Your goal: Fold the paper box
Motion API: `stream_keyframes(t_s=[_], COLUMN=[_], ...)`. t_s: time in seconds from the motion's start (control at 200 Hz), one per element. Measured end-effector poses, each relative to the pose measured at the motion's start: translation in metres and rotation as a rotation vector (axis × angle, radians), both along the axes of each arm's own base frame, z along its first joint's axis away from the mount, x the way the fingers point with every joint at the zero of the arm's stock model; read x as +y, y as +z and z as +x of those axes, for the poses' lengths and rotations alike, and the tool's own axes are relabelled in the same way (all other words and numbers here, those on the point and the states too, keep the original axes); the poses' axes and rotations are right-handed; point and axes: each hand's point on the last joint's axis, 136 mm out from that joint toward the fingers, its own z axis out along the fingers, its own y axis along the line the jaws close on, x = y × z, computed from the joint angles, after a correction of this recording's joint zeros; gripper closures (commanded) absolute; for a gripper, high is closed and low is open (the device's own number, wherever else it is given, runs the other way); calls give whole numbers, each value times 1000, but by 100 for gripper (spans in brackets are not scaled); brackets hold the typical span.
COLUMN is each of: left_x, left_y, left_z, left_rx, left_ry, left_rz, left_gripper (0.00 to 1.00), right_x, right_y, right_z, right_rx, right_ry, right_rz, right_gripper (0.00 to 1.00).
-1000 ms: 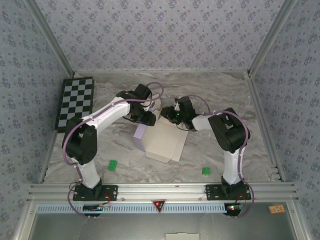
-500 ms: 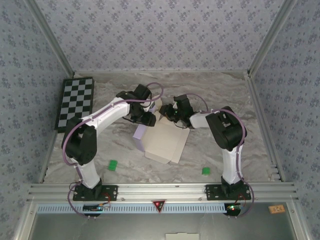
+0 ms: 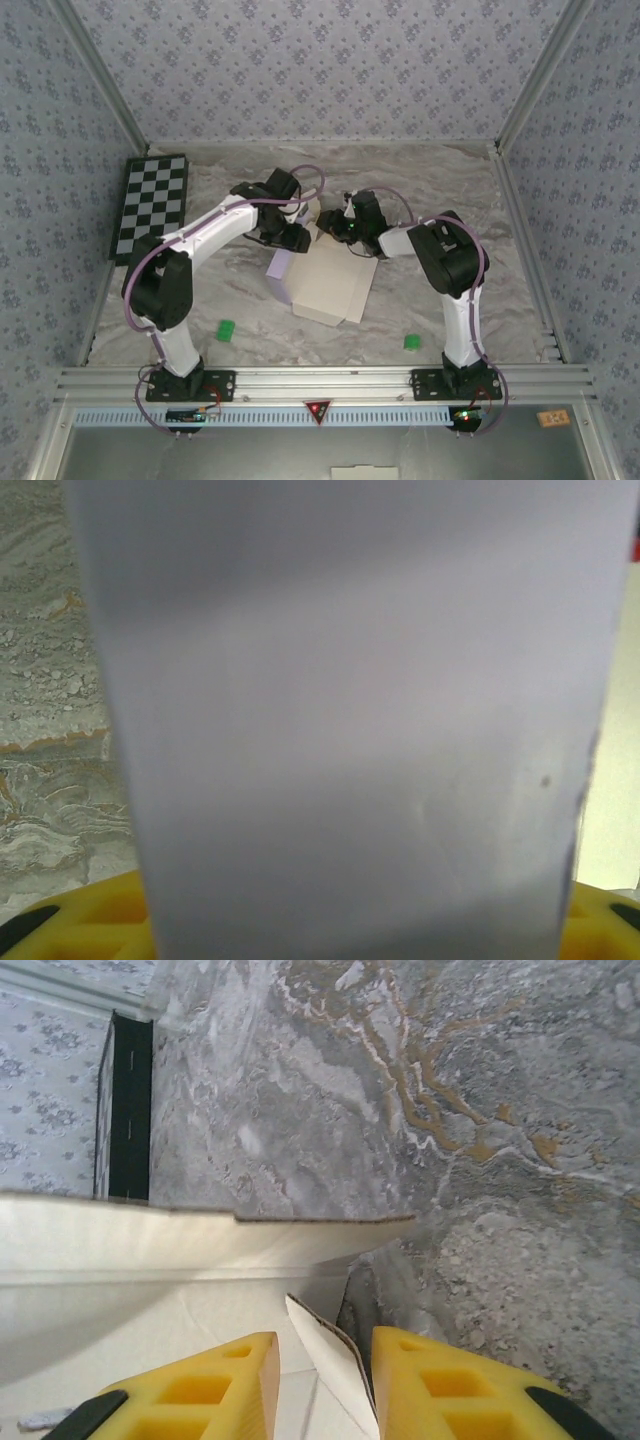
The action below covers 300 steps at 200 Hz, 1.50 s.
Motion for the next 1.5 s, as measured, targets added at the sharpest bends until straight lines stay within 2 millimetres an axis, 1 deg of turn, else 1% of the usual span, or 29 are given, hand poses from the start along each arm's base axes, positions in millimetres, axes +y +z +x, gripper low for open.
stream_keyframes(t_s=[0.23,0.565,0.67,0.805,1.029,1.124,1.264,1.499], left_x=[1,4,6,6,6,7,7,8], left_y=[1,0,0,0,-1,-1,-1,-1], left_z=[-1,1,1,1,1,1,1,2], left_rx=[4,-1,-1,-1,0,0,0,-1], left_ry=[3,14,19,23,26,27,27,31], left_rz=[-10,-14,-15,-16,-15,-15,-16,-17], left_gripper=[46,46,46,46,46,46,46,46], right_x=[4,11,15,20,29,31,32,34], right_y=[7,11,13,14,9,7,0,-9], right_z=[-11,-23,-30,-39,-52,-53,-55,-56], right_rx=[-53,-92,-93,-92,-62,-47,-14,76], right_ry=[78,187,228,279,343,356,372,352], right_rz=[30,39,53,67,48,27,-24,-132], right_gripper=[70,70,69,64,63,64,67,71])
